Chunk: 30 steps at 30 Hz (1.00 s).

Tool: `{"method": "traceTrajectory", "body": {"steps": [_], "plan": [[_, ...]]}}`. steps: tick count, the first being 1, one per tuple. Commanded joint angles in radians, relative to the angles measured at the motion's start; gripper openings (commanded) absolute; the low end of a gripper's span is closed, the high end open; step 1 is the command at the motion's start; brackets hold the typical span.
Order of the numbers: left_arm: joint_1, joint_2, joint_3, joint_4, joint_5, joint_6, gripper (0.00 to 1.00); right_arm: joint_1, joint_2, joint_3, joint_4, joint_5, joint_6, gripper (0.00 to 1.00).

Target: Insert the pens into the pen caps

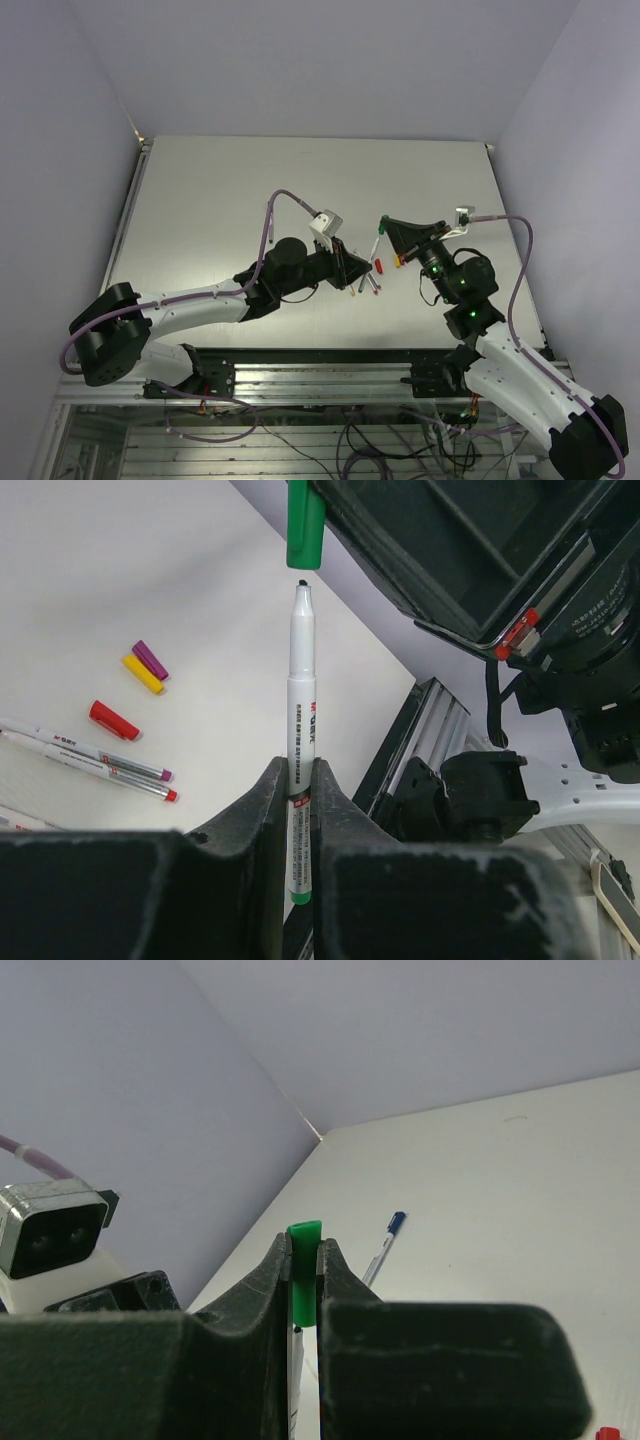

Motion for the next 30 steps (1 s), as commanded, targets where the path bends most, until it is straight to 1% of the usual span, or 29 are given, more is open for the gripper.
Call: {"method": "traceTrajectory", "body": {"steps": [1, 14, 23, 30], "plan": [[-0.007, 0.002, 0.030, 0.052, -0.021, 0.018, 0.07, 0.006, -0.006, -0.014, 0.027, -0.016, 0.017, 0.00], [-0.007, -0.001, 0.027, 0.048, -0.049, 0.021, 0.07, 0.006, -0.013, -0.023, 0.023, -0.035, 0.045, 0.00], [-0.007, 0.013, 0.038, 0.052, -0.030, 0.020, 0.07, 0.006, 0.003, -0.062, 0.083, -0.033, 0.067, 0.00], [-0.007, 0.010, 0.031, 0.057, -0.041, 0.017, 0.07, 0.007, 0.026, -0.055, 0.101, -0.034, 0.064, 0.00]]}}
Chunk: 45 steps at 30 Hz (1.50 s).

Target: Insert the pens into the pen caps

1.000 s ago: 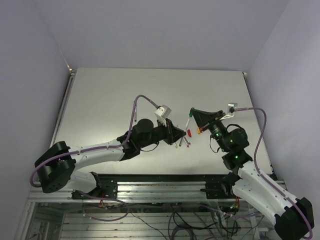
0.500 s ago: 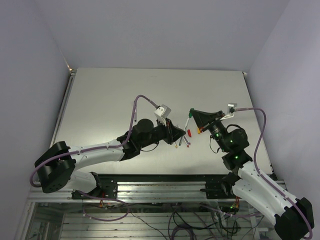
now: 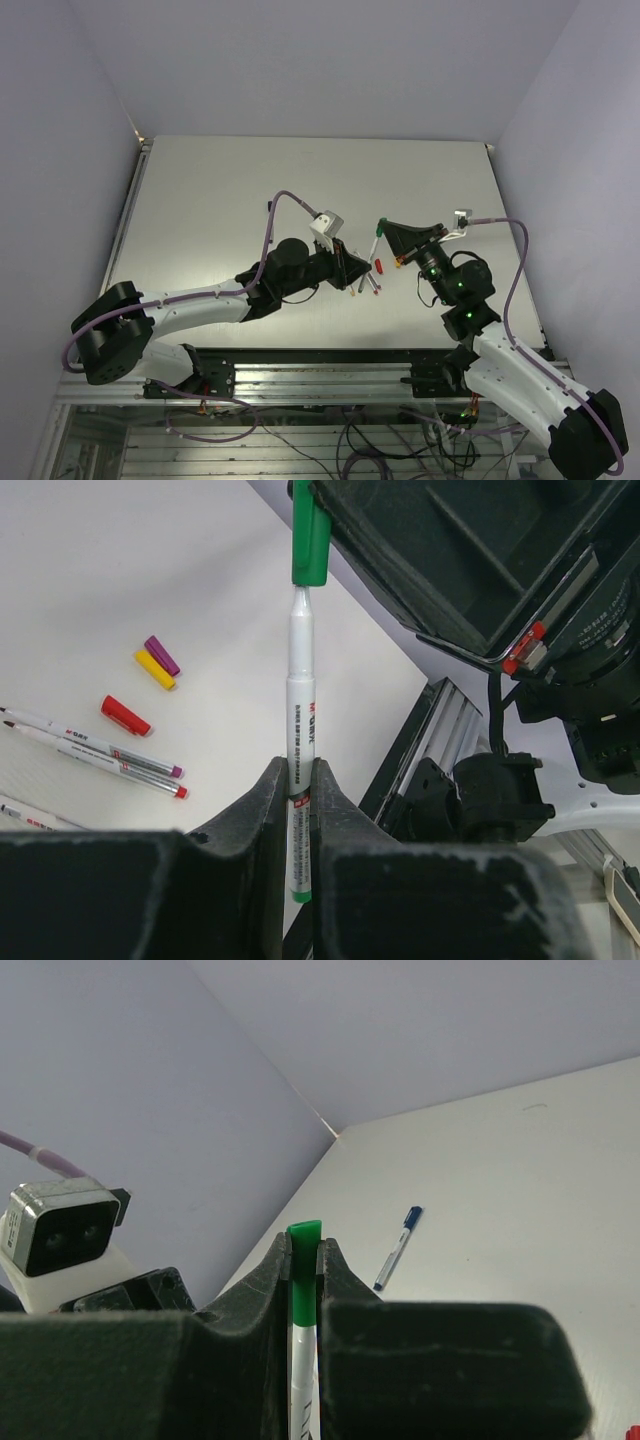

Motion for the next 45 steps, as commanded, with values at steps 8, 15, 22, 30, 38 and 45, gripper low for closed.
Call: {"method": "traceTrajectory", "body": {"steps": [8, 15, 22, 30, 38, 45], "plan": [[-0.003, -0.001, 0.014, 0.084, -0.021, 0.001, 0.07, 0.007, 0.002, -0.002, 0.014, -0.009, -0.020, 0.00], [-0.003, -0.009, 0.003, 0.107, -0.057, -0.003, 0.07, 0.007, 0.008, -0.004, 0.014, -0.025, -0.014, 0.00], [-0.003, 0.007, 0.014, 0.137, -0.085, -0.009, 0.07, 0.007, 0.025, -0.010, 0.014, -0.071, -0.002, 0.00], [-0.003, 0.013, 0.034, 0.156, -0.141, -0.001, 0.07, 0.007, 0.032, -0.021, -0.034, -0.140, 0.008, 0.00], [-0.002, 0.016, 0.067, 0.176, -0.188, 0.028, 0.07, 0.007, 0.029, -0.018, -0.119, -0.201, -0.020, 0.00], [0.009, -0.005, 0.083, 0.196, -0.228, 0.059, 0.07, 0.018, 0.022, -0.012, -0.209, -0.213, -0.064, 0.00]]}}
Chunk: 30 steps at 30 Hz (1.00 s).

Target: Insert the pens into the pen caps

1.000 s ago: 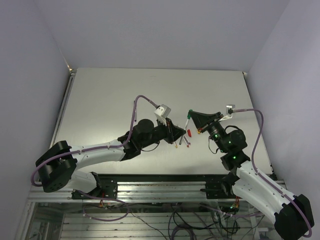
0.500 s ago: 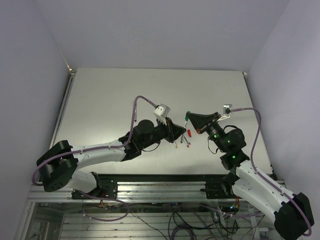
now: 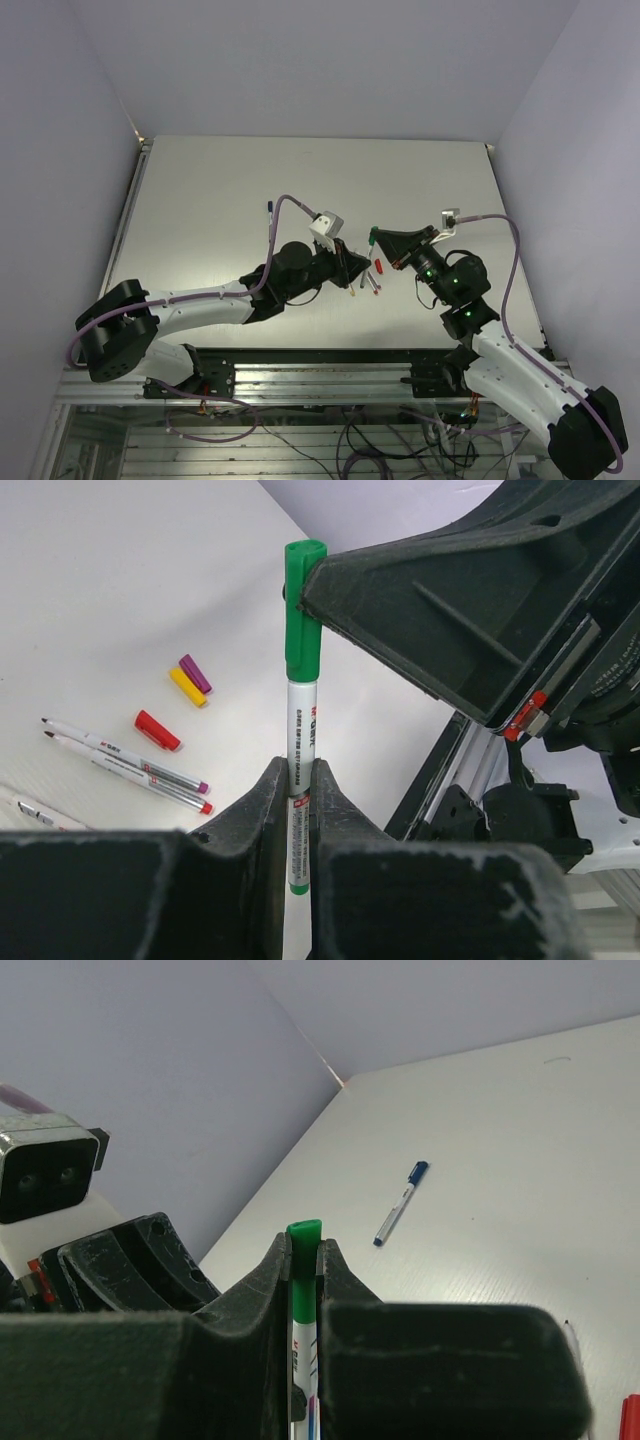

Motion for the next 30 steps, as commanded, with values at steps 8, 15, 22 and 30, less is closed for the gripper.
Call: {"method": "traceTrajectory", "body": {"steps": [8, 15, 22, 30], "plan": [[0.082, -0.039, 0.104, 0.171, -0.079, 0.015, 0.07, 0.070, 0.012, -0.011, -0.238, -0.070, -0.076, 0.00], [0.147, -0.050, 0.113, 0.181, -0.041, -0.018, 0.07, 0.178, 0.032, -0.008, -0.299, 0.016, -0.102, 0.00], [0.166, -0.060, 0.136, 0.187, -0.016, -0.012, 0.07, 0.233, 0.078, -0.018, -0.312, 0.076, -0.087, 0.00], [0.166, -0.069, 0.133, 0.162, 0.020, -0.015, 0.07, 0.247, 0.133, 0.030, -0.298, 0.142, -0.089, 0.00]]}}
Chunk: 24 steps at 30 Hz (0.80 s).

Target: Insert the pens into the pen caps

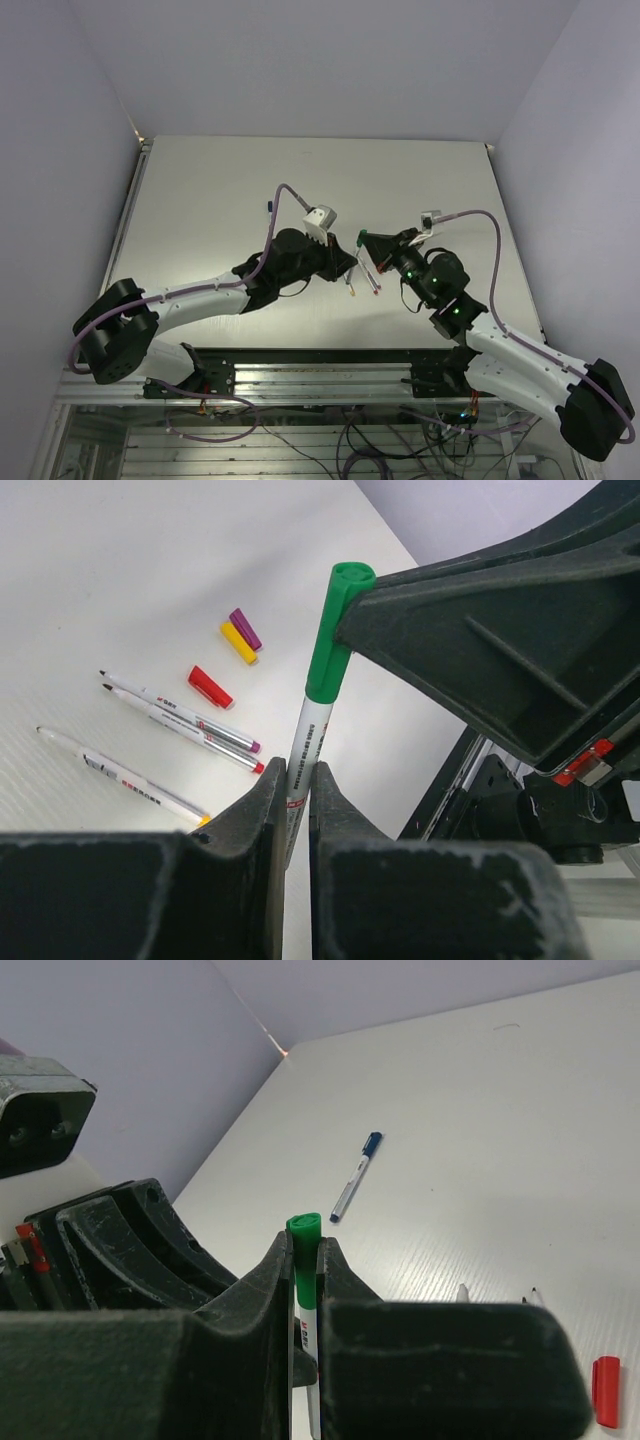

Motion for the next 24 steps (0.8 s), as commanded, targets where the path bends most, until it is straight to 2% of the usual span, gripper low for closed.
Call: {"method": "traceTrajectory", "body": {"steps": [1, 10, 17, 20, 24], "plan": [[0.052, -0.069, 0.116, 0.305, -0.094, -0.022, 0.07, 0.055, 0.055, 0.009, -0.217, -0.105, 0.012, 0.00], [0.046, -0.119, 0.028, 0.223, -0.111, -0.032, 0.07, 0.054, 0.159, 0.246, -0.286, 0.064, -0.117, 0.00], [0.046, -0.170, -0.035, -0.004, -0.238, -0.058, 0.07, 0.054, 0.086, 0.327, -0.257, 0.139, -0.159, 0.24], [0.045, -0.166, -0.046, -0.087, -0.289, -0.078, 0.07, 0.054, 0.038, 0.354, -0.269, 0.146, -0.156, 0.38], [0.048, -0.141, -0.057, -0.121, -0.331, -0.085, 0.07, 0.054, -0.024, 0.351, -0.289, 0.146, -0.142, 0.46]]}}
